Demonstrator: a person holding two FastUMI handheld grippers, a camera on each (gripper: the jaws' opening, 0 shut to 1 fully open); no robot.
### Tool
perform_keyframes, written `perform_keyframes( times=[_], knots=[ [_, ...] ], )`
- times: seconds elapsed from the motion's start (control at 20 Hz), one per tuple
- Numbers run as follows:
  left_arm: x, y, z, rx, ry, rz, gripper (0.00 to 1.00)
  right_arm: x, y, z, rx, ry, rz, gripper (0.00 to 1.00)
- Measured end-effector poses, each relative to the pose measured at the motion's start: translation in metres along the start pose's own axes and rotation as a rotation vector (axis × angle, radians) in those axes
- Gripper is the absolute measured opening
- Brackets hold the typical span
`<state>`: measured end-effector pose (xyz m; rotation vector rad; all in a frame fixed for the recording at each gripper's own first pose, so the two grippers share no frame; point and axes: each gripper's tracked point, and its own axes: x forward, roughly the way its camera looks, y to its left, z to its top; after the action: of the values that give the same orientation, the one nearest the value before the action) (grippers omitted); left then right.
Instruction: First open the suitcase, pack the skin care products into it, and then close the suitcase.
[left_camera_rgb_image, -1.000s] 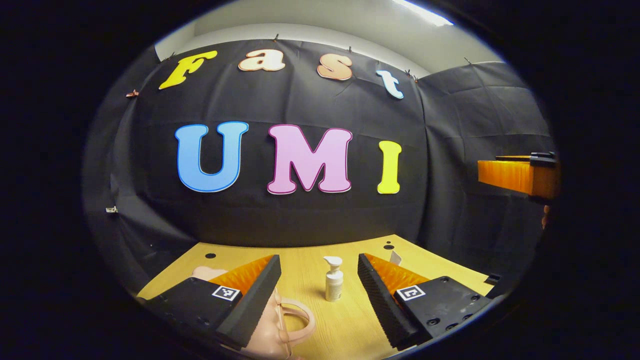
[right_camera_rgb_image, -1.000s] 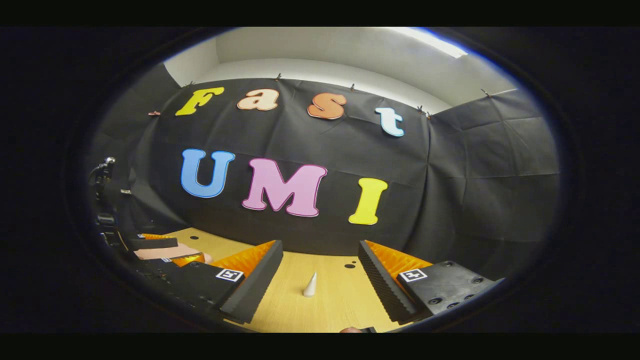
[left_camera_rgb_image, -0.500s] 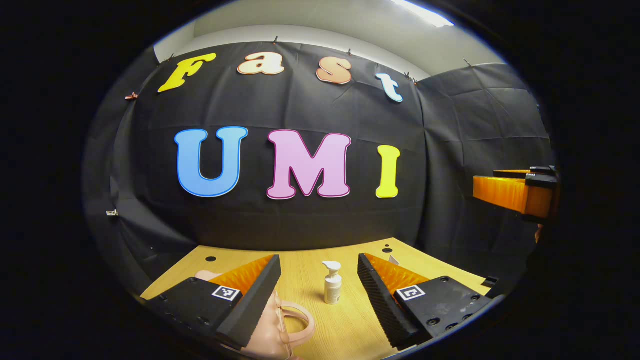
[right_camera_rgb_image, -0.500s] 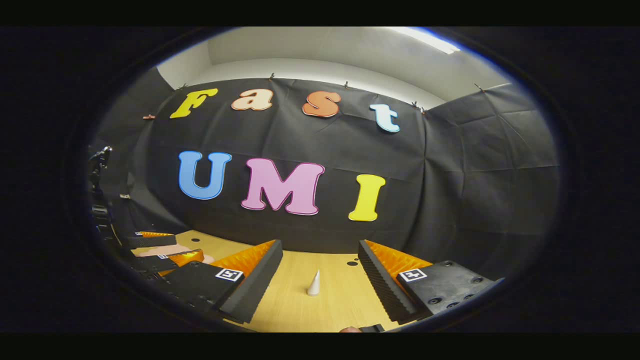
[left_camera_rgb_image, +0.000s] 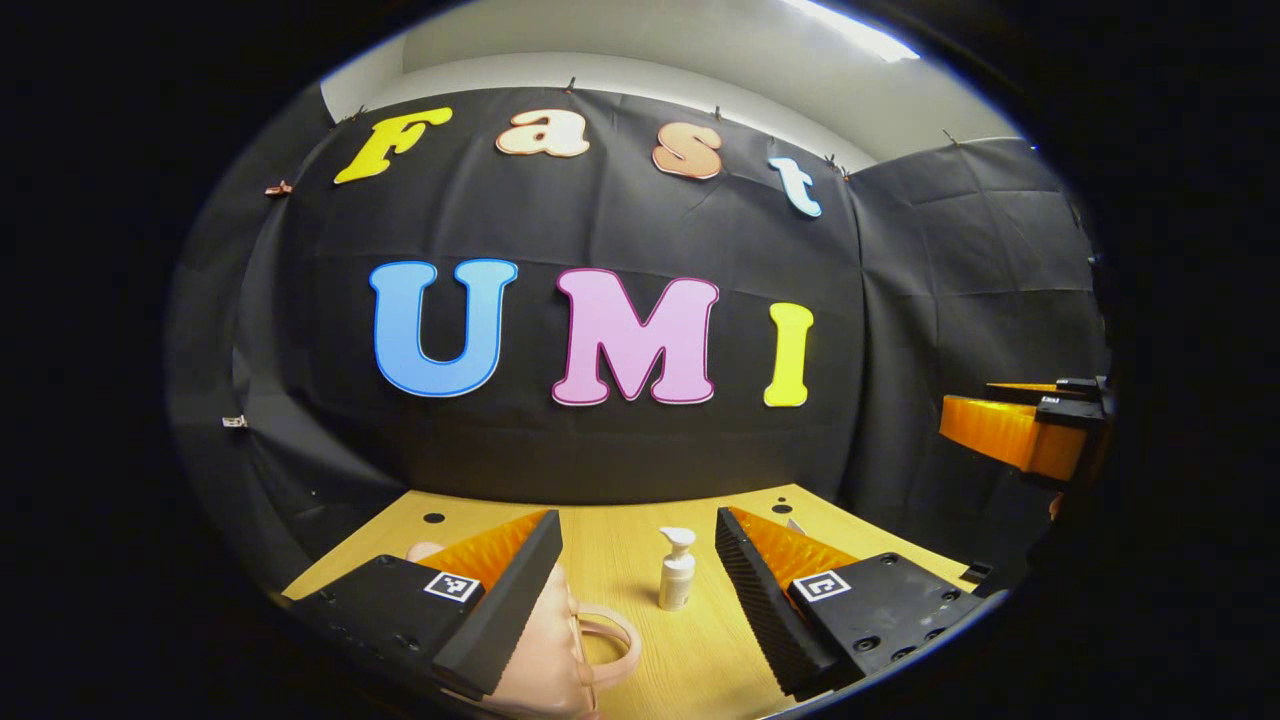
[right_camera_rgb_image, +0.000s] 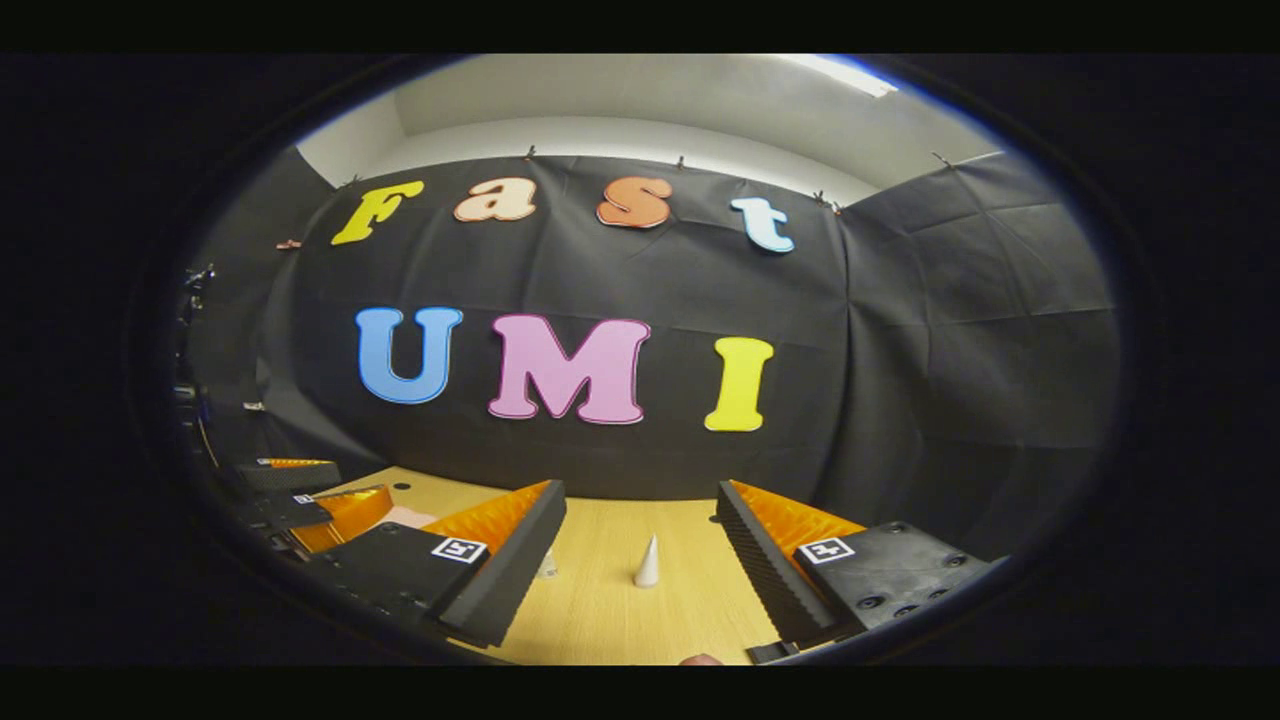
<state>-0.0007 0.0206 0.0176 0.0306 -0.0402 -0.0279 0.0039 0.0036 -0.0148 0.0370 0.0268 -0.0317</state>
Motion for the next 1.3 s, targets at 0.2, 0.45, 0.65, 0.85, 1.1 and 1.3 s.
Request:
perform_keyframes(
  times=[0.2, 0.45, 0.65, 0.85, 1.1, 1.3],
  knots=[
    [0.018, -0.014, -0.058, -0.007, 0.143, -0.042, 0.98, -0.006, -0.005, -0.012, -0.025, 0.034, 0.001, 0.96],
    [0.054, -0.008, -0.18, 0.014, 0.512, 0.009, 0.98, -0.009, -0.026, -0.023, -0.049, 0.057, 0.026, 0.97],
    [0.072, 0.007, -0.224, 0.058, 0.651, 0.094, 0.98, 0.003, -0.048, -0.041, -0.053, 0.073, 0.055, 0.96],
    [0.097, 0.012, -0.248, 0.13, 0.751, 0.15, 0.9, 0.034, -0.076, -0.063, -0.009, 0.127, 0.083, 0.97],
    [0.101, 0.013, -0.251, 0.157, 0.821, 0.184, 0.15, 0.068, -0.112, -0.079, 0.047, 0.132, 0.105, 0.97],
    [0.095, 0.009, -0.195, 0.159, 0.784, 0.186, 0.13, 0.086, -0.125, -0.109, 0.077, 0.213, 0.112, 0.97]
  ],
)
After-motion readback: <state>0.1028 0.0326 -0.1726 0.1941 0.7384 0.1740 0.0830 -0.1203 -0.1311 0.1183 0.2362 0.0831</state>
